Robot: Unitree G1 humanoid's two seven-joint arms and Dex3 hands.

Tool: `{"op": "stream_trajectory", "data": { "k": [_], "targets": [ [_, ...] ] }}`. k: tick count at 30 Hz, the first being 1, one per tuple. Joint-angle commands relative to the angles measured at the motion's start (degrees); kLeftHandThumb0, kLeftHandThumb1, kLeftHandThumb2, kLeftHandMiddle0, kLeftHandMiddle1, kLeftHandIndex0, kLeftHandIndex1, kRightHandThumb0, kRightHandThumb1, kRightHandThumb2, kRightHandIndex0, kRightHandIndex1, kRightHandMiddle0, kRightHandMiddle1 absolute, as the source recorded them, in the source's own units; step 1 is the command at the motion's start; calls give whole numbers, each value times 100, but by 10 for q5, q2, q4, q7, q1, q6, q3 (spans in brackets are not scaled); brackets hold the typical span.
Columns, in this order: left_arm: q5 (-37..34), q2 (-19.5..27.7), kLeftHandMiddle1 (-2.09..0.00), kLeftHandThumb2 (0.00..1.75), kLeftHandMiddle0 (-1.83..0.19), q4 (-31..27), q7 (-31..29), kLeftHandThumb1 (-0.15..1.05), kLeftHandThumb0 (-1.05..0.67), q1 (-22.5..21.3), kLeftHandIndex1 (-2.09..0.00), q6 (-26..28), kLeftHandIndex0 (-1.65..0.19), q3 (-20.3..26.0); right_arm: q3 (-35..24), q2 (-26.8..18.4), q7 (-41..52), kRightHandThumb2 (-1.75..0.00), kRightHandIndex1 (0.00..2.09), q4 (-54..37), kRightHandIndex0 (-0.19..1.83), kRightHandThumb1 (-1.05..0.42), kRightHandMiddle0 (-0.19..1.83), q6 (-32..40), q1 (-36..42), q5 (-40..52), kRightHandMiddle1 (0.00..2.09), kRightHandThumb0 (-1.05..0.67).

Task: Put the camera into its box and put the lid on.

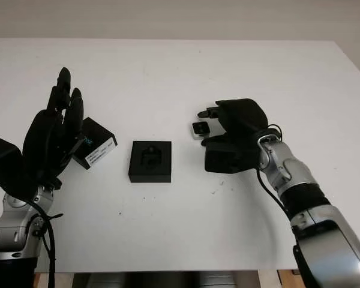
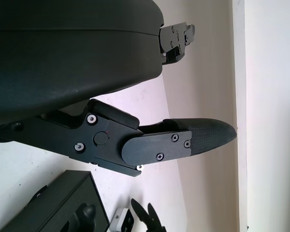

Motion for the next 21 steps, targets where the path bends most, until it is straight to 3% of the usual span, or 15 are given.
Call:
{"op": "stream_trajectory", "data": {
  "k": [1, 6, 9, 11, 21],
  "targets": [
    [2, 1, 0, 56, 19, -10, -1, 105, -76, 3, 0, -7, 19, -1, 9, 5, -8, -6, 12, 19, 52, -83, 77, 2, -8, -6, 18, -54],
    [1, 0, 0, 54, 19, -11, 1, 105, -76, 5, 0, -8, 19, 1, 20, 6, -49, -6, 12, 52, 56, -87, 89, -16, -17, -14, 30, -49],
    [1, 0, 0, 55, 19, -10, 1, 105, -76, 5, 0, -7, 19, 1, 23, 5, -59, -6, 10, 61, 59, -91, 66, -25, -20, -10, 88, -45],
    [1, 0, 0, 55, 19, -8, 0, 105, -75, 4, 0, -8, 19, 0, 24, 4, -61, -6, 10, 66, 59, -92, 60, -31, -21, -8, 100, -44],
    [6, 4, 0, 54, 19, -4, 0, 105, -76, -1, 0, -4, 19, -2, 30, 1, -73, -5, 10, 80, 61, -92, 56, -44, -25, -9, 108, -42]
  ]
}}
